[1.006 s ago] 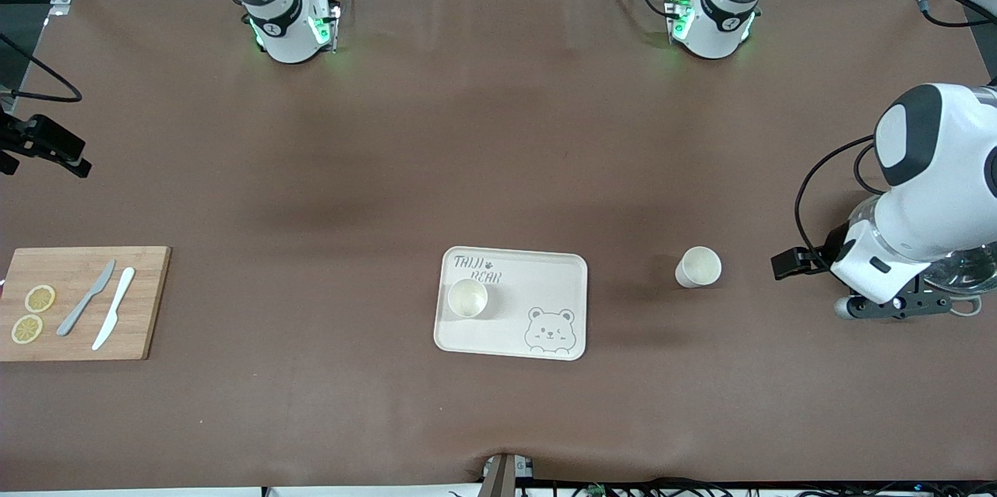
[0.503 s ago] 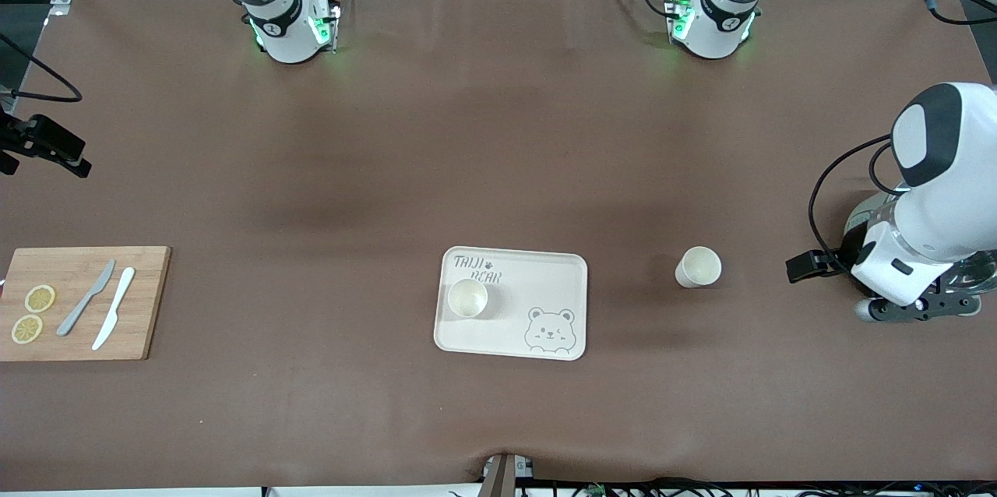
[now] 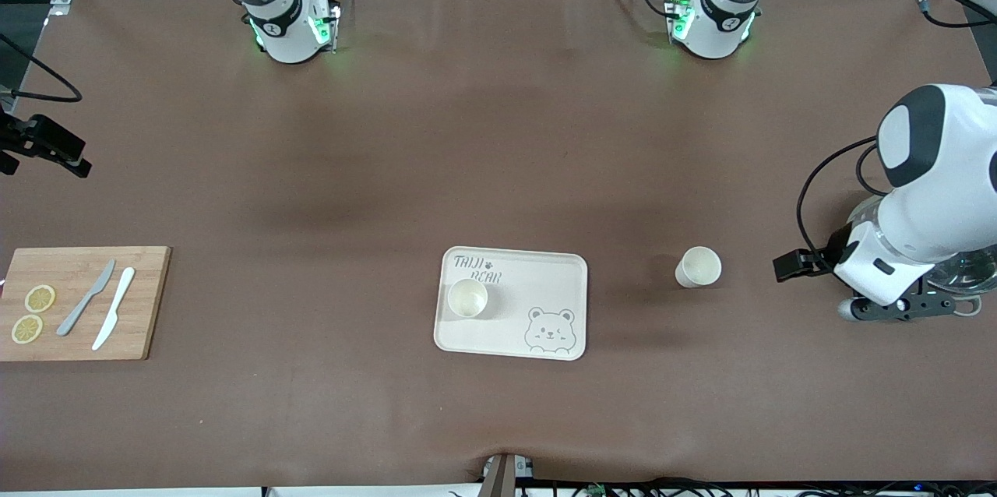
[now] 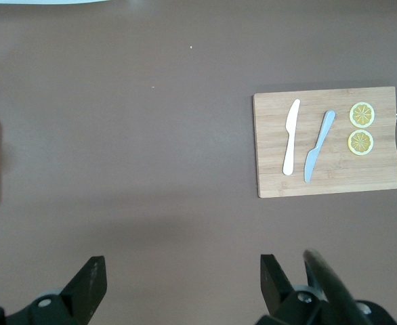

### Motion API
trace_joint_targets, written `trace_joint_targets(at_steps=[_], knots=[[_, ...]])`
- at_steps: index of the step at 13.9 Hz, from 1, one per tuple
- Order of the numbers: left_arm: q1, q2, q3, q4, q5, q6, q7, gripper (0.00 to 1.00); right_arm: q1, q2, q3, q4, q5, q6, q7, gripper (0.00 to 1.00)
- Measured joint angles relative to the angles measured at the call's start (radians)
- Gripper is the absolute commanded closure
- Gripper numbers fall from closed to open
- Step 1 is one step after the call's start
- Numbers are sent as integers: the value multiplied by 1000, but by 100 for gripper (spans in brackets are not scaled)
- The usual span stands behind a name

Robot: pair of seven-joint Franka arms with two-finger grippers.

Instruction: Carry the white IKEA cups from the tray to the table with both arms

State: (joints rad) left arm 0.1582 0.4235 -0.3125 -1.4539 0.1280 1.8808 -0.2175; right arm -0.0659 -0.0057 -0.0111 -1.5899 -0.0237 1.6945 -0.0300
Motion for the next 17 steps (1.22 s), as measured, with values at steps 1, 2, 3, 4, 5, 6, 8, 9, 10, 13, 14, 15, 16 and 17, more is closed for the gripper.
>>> trace_joint_targets(at_steps=[1, 2, 3, 4, 5, 6, 8, 9, 10, 13, 14, 15, 16, 17], knots=[[-3, 3, 0, 0, 0, 0, 0, 0, 0, 0, 0, 0, 0, 0, 0, 0], [-3, 6, 0, 0, 0, 0, 0, 0, 0, 0, 0, 0, 0, 0, 0, 0], [-2, 9, 1, 0, 0, 0, 0, 0, 0, 0, 0, 1, 0, 0, 0, 0], [0, 12, 2, 3, 0, 1, 0, 0, 0, 0, 0, 1, 0, 0, 0, 0], [3, 14, 3, 11, 0, 2, 0, 0, 0, 0, 0, 1, 0, 0, 0, 0], [7, 14, 3, 19, 0, 2, 0, 0, 0, 0, 0, 1, 0, 0, 0, 0], [9, 14, 2, 36, 0, 0, 0, 0, 0, 0, 0, 1, 0, 0, 0, 0], [7, 13, -1, 41, -2, 0, 1, 0, 1, 0, 1, 1, 0, 0, 0, 0], [-5, 9, -2, 45, -3, -5, 2, 0, 5, 0, 1, 1, 0, 0, 0, 0], [-98, -23, 35, 57, -15, -85, 2, 0, 30, 13, 2, -4, 1, -2, 0, 0], [-116, -36, 53, 60, -39, -101, 21, 0, 52, 23, 3, -5, 2, -1, 0, 0], [-131, -49, 81, 63, -72, -109, 56, 0, 84, 37, 4, -5, 4, 12, 10, 0], [-153, -60, 130, 65, -107, -113, 93, 0, 133, 58, 6, -5, 7, 42, 57, 0], [-177, -70, 186, 66, -133, -114, 123, 0, 195, 86, 7, -6, 15, 81, 161, 0]])
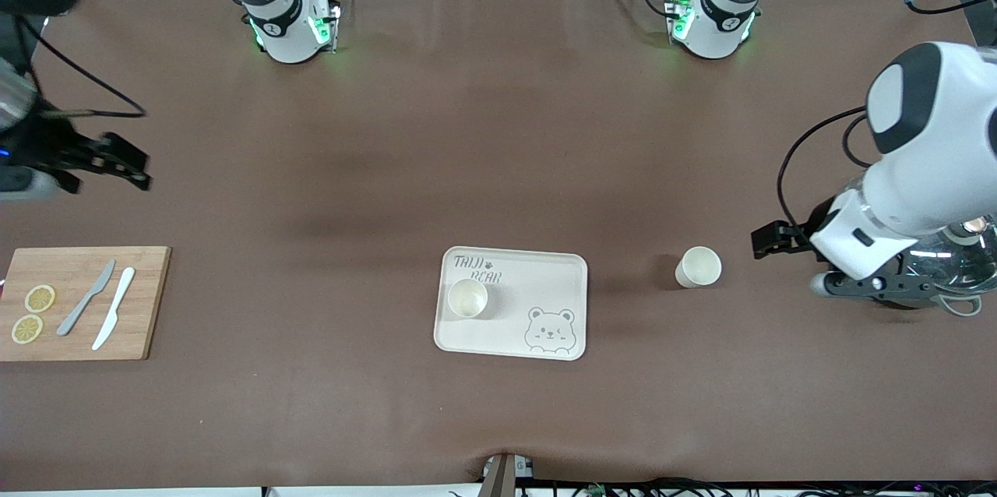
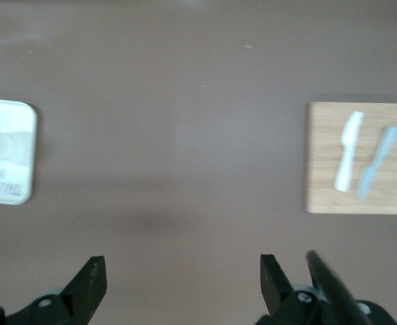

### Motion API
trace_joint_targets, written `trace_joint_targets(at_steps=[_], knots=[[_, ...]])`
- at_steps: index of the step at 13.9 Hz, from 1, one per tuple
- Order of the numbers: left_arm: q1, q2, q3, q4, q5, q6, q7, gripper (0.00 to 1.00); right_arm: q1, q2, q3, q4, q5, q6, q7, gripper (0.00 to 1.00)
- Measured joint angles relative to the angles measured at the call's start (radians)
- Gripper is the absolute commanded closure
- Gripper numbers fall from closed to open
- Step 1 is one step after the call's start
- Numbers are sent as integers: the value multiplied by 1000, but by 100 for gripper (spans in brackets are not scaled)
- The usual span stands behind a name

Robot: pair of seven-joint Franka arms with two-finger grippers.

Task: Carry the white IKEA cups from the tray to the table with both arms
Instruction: 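Reach the right gripper over the remaining white cup on the tray, then lower the right gripper and close it on the cup rim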

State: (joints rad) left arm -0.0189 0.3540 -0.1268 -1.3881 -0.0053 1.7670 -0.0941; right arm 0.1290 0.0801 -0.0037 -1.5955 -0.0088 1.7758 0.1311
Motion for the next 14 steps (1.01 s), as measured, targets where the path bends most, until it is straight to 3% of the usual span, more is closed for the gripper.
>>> trace_joint_targets(at_steps=[3, 5, 8, 14], knots=[[-50, -15, 76, 1, -24, -3, 32, 0, 214, 154, 7, 16, 16, 148, 374, 0], [-108, -16, 125, 1, -33, -3, 32, 0, 296, 290, 7, 60, 18, 205, 459, 0], [-143, -15, 148, -1, -34, -4, 32, 0, 327, 440, 4, 106, 37, 345, 514, 0], [-137, -14, 157, -2, -32, -4, 31, 0, 412, 627, 3, 208, 41, 496, 600, 0]])
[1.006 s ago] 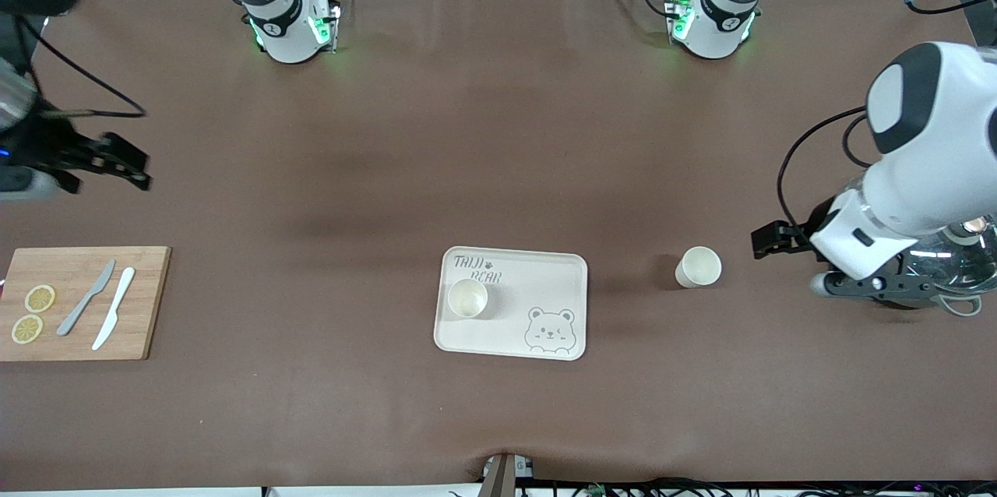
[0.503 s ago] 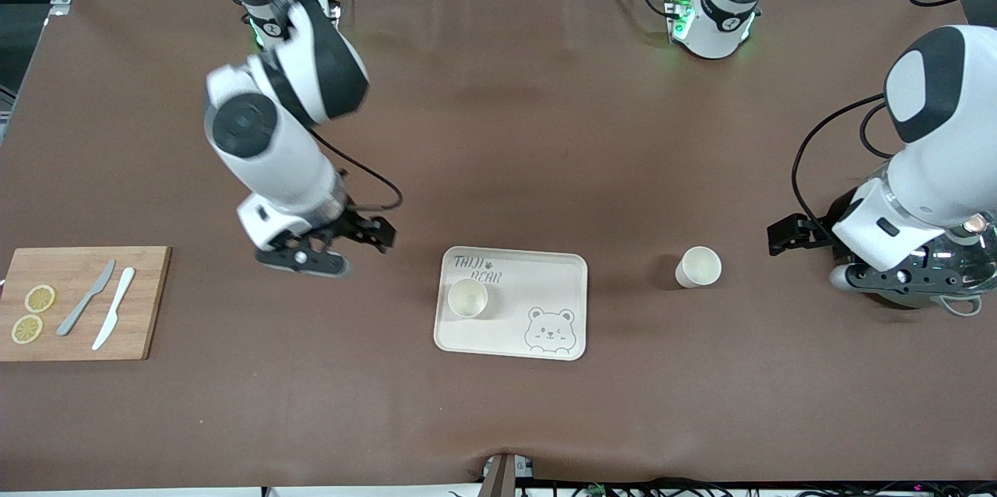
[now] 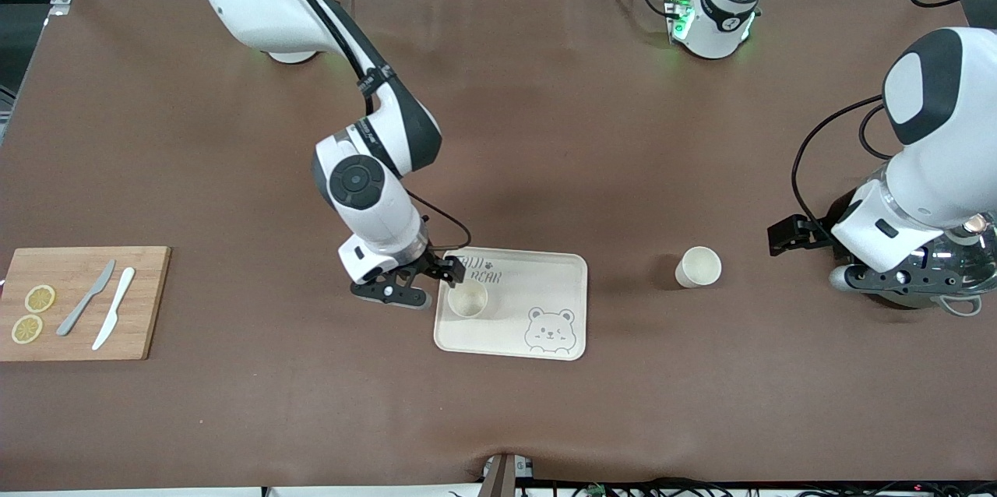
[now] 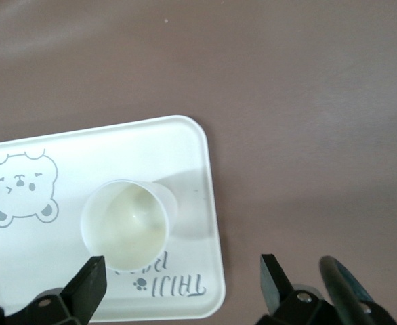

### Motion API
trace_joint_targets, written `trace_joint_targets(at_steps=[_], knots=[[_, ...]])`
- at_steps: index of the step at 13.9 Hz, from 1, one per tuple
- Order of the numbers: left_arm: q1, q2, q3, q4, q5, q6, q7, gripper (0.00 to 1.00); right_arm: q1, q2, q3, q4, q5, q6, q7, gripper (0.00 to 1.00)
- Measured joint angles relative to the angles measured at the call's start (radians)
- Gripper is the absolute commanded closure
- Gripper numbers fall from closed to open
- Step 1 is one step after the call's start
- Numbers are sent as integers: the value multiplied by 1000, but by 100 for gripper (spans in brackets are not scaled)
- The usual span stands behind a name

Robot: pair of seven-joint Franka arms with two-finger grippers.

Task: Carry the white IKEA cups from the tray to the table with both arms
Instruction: 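Lower the right gripper and close it on the cup rim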

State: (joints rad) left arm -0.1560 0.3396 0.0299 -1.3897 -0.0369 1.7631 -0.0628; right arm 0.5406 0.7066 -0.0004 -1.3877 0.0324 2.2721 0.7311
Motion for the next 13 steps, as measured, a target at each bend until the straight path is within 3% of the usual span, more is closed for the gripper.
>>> trace_joint_targets(at_steps=[13], knots=[[-3, 8, 6, -1, 43, 8, 50, 0, 16, 112, -8, 31, 0, 100, 4, 0]])
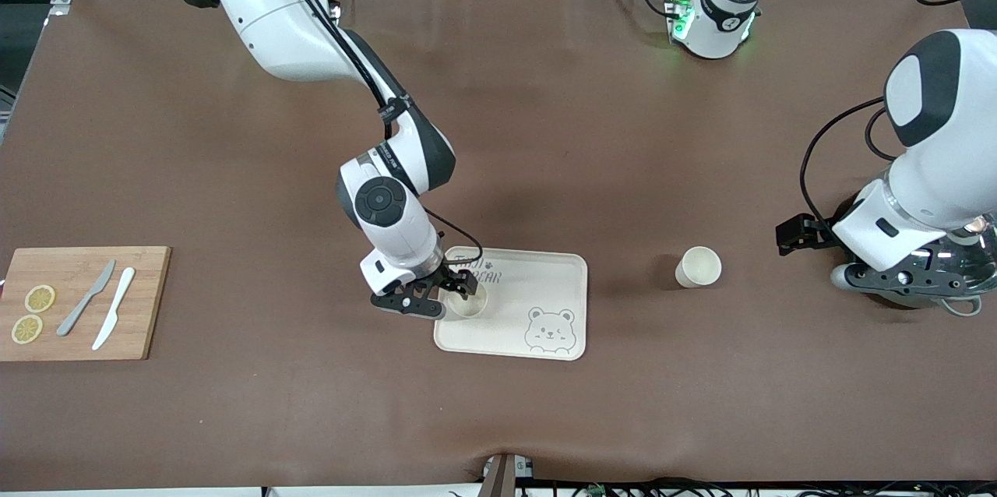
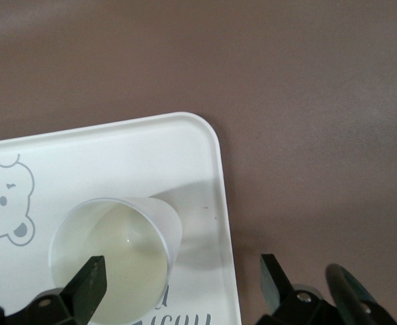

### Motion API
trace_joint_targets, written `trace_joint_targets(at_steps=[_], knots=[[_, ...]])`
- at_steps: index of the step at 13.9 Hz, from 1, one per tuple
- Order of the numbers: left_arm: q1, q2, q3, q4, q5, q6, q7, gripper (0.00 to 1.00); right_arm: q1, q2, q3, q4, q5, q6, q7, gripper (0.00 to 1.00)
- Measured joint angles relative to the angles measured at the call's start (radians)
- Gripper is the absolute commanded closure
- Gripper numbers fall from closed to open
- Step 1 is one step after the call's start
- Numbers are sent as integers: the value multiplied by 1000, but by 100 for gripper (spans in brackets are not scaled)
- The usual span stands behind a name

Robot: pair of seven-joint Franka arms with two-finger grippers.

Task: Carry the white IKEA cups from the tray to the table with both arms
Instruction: 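Lower the right gripper and close it on the cup rim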

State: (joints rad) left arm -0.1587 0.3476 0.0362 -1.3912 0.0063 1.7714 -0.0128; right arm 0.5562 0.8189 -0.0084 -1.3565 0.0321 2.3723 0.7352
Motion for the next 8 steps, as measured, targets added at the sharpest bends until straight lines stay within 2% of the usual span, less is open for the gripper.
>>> trace_joint_targets(at_steps=[5, 6, 7, 8], knots=[[10, 22, 4, 2, 3, 74, -12, 0, 17, 30, 0, 2, -23, 9, 0, 0], [14, 20, 6, 2, 10, 74, 6, 0, 19, 34, 0, 2, -27, 10, 0, 7], [19, 19, 6, 2, 16, 74, 23, 0, 20, 36, 0, 2, -30, 13, 0, 40], [24, 17, 6, 2, 18, 74, 33, 0, 20, 38, 0, 2, -31, 15, 0, 58]])
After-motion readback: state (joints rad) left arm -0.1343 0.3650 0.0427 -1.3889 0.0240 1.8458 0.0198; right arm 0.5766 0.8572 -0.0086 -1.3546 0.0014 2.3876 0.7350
